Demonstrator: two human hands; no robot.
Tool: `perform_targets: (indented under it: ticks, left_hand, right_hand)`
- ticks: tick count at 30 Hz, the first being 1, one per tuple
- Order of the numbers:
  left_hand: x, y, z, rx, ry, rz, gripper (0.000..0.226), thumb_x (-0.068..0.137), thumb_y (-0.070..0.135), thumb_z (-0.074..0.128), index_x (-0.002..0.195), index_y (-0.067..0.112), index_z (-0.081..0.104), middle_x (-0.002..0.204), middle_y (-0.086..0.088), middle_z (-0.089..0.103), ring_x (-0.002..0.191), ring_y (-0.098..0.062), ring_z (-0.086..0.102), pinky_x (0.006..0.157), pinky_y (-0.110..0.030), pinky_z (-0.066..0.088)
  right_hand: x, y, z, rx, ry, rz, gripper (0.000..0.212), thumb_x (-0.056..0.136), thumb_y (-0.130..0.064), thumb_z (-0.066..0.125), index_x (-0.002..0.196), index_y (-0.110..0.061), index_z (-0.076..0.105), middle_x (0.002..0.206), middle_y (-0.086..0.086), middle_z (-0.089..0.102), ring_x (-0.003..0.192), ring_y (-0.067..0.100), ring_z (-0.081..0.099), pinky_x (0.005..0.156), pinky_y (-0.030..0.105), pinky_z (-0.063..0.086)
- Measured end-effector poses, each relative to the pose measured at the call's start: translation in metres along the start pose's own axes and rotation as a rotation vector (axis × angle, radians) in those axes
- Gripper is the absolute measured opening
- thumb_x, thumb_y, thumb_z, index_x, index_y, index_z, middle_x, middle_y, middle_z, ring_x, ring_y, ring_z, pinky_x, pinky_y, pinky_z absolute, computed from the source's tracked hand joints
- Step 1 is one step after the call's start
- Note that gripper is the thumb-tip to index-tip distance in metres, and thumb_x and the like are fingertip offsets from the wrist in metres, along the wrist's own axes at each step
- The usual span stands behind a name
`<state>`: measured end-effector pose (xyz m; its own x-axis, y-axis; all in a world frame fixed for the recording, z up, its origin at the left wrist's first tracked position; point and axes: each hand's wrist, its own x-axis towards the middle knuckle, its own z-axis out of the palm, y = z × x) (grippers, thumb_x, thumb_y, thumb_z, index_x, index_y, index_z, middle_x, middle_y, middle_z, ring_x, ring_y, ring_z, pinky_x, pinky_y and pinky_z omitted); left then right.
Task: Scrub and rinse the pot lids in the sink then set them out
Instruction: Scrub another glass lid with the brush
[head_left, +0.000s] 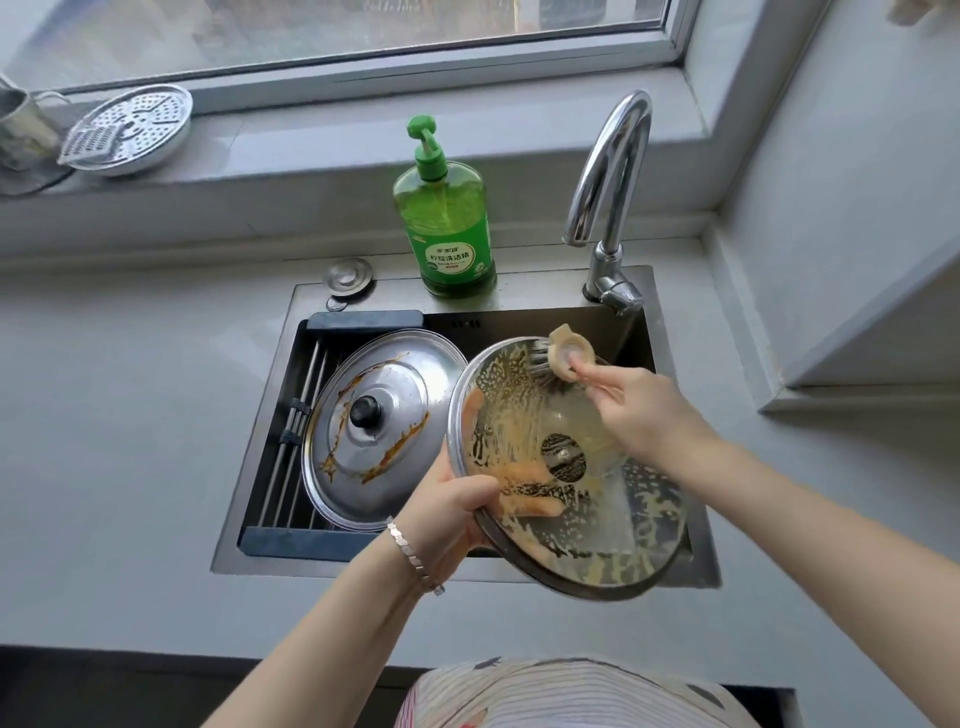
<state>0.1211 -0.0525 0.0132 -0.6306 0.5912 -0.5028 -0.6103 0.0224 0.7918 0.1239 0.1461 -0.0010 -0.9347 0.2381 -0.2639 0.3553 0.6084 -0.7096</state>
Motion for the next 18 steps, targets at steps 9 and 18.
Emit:
perform_targets:
  ticks: [9,18]
  left_hand:
    - [0.0,0.011,-0.001,0.03,-0.039,-0.003,0.05,0.063,-0.012,0.038,0.105,0.013,0.051,0.071,-0.005,0.072,0.06,-0.021,0.068,0.044,-0.025,0.052]
    - [0.003,0.002,-0.008,0.071,0.005,-0.028,0.065,0.058,-0.007,0.042,0.119,0.016,0.044,0.081,-0.005,0.073,0.071,-0.024,0.07,0.051,-0.035,0.056]
  right_hand:
    - [-0.008,-0.024,0.005,0.13,0.019,-0.01,0.042,0.099,-0.018,0.041,0.139,-0.031,0.04,0.127,0.008,0.059,0.083,0.014,0.062,0.076,0.029,0.046]
    - [-0.013,-0.012,0.01,0.086,-0.017,0.014,0.043,0.098,-0.017,0.04,0.138,-0.032,0.039,0.109,0.007,0.067,0.07,0.018,0.062,0.066,0.033,0.054]
